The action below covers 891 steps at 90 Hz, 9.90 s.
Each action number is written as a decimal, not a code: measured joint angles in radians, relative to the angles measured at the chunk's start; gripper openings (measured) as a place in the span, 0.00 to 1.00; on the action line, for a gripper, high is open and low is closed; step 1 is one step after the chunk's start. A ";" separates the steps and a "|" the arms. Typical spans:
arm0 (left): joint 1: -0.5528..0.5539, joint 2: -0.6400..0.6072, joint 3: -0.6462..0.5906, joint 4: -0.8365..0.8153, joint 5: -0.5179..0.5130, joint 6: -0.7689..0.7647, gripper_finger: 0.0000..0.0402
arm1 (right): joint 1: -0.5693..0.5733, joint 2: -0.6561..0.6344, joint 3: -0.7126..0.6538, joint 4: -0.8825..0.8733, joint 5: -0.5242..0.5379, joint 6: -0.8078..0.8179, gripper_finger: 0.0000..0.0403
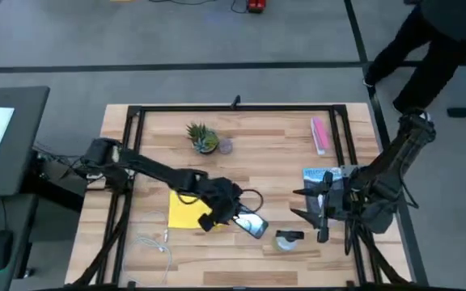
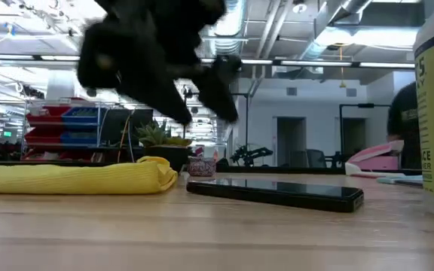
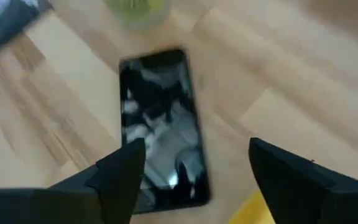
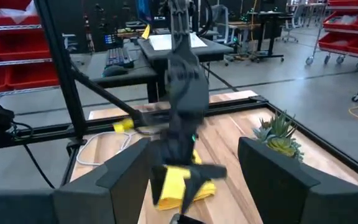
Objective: Apply microfiber cloth
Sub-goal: Spray the front side of the cellphone using a spray bottle
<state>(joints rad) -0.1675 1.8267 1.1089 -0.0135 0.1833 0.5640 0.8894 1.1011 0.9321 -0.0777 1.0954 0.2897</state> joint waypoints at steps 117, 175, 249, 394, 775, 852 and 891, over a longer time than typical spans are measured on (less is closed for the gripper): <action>0.173 -0.027 0.117 -0.310 -0.267 -0.206 0.69 | -0.239 -0.054 0.002 -0.215 -0.181 0.389 0.57; 0.122 -0.220 -0.314 0.013 -0.221 -0.818 0.53 | -1.165 0.157 0.075 -0.384 -1.338 0.282 0.57; 0.072 -0.071 -0.292 0.080 -0.340 -1.061 0.53 | -1.089 0.766 0.326 -0.390 -1.466 0.285 0.57; 0.087 -0.028 -0.296 0.096 -0.491 -0.973 0.53 | -1.062 0.901 0.134 0.043 -1.592 0.391 0.06; 0.051 -0.103 -0.045 0.028 -0.494 -0.671 0.00 | -0.879 0.029 -0.515 0.791 -1.026 -0.025 0.04; 0.060 0.041 -0.340 0.783 -0.434 -0.807 0.00 | -0.924 0.137 -0.526 0.976 -1.148 0.008 0.04; 0.070 0.048 -0.081 0.476 -0.424 -0.676 0.13 | -0.916 0.042 -0.526 0.869 -1.154 -0.003 0.04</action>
<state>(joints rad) -0.0971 1.8750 1.0279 0.4624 -0.2405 -0.1121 -0.0261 1.1428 0.4065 0.7910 -0.0586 0.2871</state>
